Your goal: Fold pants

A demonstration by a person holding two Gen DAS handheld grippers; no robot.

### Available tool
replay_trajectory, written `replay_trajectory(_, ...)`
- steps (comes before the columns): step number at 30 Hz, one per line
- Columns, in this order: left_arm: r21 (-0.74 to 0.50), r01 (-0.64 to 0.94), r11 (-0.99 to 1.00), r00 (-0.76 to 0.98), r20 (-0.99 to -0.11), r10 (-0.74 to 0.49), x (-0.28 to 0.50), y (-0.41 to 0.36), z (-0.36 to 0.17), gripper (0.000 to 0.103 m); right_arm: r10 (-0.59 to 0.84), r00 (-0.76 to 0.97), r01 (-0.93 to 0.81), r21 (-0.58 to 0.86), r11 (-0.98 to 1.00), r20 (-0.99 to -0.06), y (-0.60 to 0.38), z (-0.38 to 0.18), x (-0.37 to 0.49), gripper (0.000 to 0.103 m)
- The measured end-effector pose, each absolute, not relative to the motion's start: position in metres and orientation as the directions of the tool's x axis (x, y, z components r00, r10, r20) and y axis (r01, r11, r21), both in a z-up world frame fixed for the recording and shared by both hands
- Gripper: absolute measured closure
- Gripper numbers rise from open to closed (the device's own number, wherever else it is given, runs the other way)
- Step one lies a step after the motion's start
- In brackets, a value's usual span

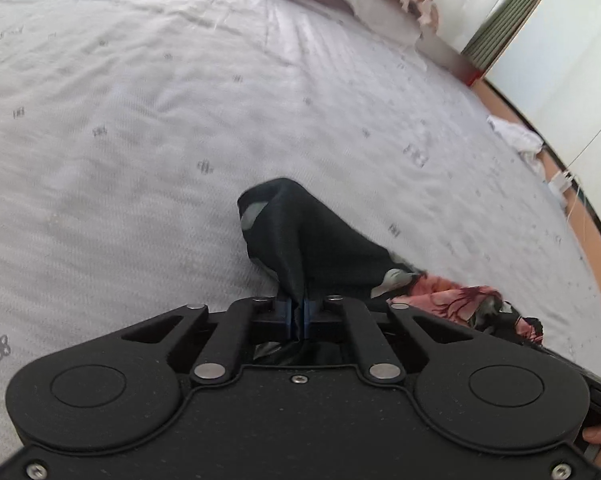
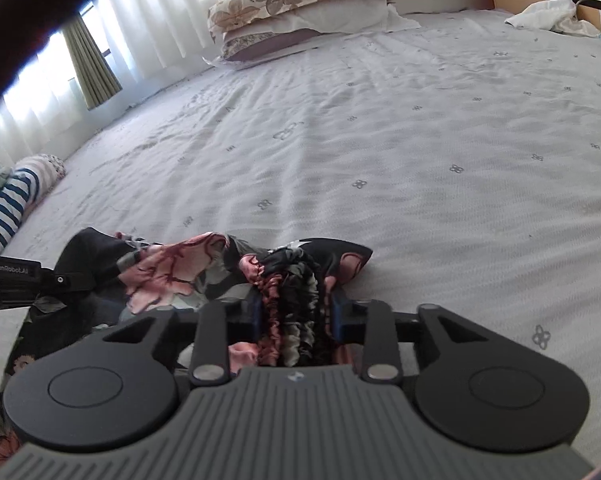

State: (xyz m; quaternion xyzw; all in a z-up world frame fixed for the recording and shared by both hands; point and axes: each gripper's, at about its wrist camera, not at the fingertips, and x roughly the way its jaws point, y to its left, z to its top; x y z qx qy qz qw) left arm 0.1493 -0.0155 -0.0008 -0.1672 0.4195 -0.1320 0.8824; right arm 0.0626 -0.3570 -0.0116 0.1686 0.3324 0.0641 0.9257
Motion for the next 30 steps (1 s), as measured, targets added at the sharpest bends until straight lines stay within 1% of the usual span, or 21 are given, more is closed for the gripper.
replay_trajectory(7, -0.332, 0.115, 0.936, 0.693, -0.648, -0.315, 0.148, -0.011, 0.027, 0.101, 0.198, 0.814, -0.022, 0.311, 0.95, -0.546, -0.336, 0.009, 0.082, 0.082)
replay_trajectory(10, -0.335, 0.095, 0.938, 0.709, -0.639, -0.3, 0.159, -0.003, 0.034, 0.101, 0.202, 0.819, -0.035, 0.306, 0.952, -0.536, -0.328, 0.014, 0.099, 0.082)
replay_trajectory(16, -0.339, 0.058, 0.939, 0.719, -0.638, -0.275, 0.188, 0.009, 0.036, 0.101, 0.196, 0.804, -0.053, 0.261, 0.964, -0.561, -0.314, 0.009, 0.131, 0.082)
replay_trajectory(18, -0.327, 0.059, 0.943, 0.713, -0.648, -0.269, 0.193, 0.008, 0.033, 0.1, 0.191, 0.799, -0.051, 0.252, 0.966, -0.571, -0.313, 0.007, 0.134, 0.081)
replay_trajectory(19, -0.313, 0.056, 0.948, 0.707, -0.658, -0.26, 0.195, 0.006, 0.029, 0.099, 0.185, 0.794, -0.052, 0.239, 0.97, -0.579, -0.312, 0.005, 0.135, 0.079)
replay_trajectory(20, -0.299, 0.048, 0.953, 0.699, -0.671, -0.246, 0.196, 0.005, 0.025, 0.097, 0.175, 0.795, -0.047, 0.229, 0.972, -0.581, -0.311, 0.004, 0.134, 0.076)
replay_trajectory(21, -0.283, 0.041, 0.958, 0.693, -0.683, -0.231, 0.196, 0.004, 0.022, 0.091, 0.172, 0.797, -0.033, 0.243, 0.97, -0.579, -0.313, 0.003, 0.13, 0.072)
replay_trajectory(22, -0.264, 0.036, 0.964, 0.689, -0.692, -0.215, 0.196, 0.004, 0.019, 0.089, 0.174, 0.8, -0.024, 0.26, 0.965, -0.574, -0.316, 0.004, 0.127, 0.064)
replay_trajectory(23, -0.245, 0.026, 0.969, 0.691, -0.696, -0.195, 0.194, 0.004, 0.018, 0.082, 0.174, 0.8, -0.024, 0.26, 0.965, -0.574, -0.316, 0.004, 0.127, 0.061)
replay_trajectory(25, -0.215, 0.027, 0.976, 0.695, -0.698, -0.172, 0.186, 0.005, 0.018, 0.073, 0.183, 0.805, -0.01, 0.295, 0.956, -0.564, -0.324, 0.006, 0.12, 0.058)
replay_trajectory(27, -0.204, 0.049, 0.978, 0.7, -0.691, -0.179, 0.175, 0.006, 0.021, 0.059, 0.178, 0.809, 0.007, 0.313, 0.95, -0.56, -0.333, 0.011, 0.109, 0.057)
replay_trajectory(30, -0.2, 0.075, 0.977, 0.698, -0.689, -0.195, 0.159, 0.009, 0.025, 0.051, 0.169, 0.811, 0.014, 0.308, 0.951, -0.56, -0.336, 0.018, 0.096, 0.057)
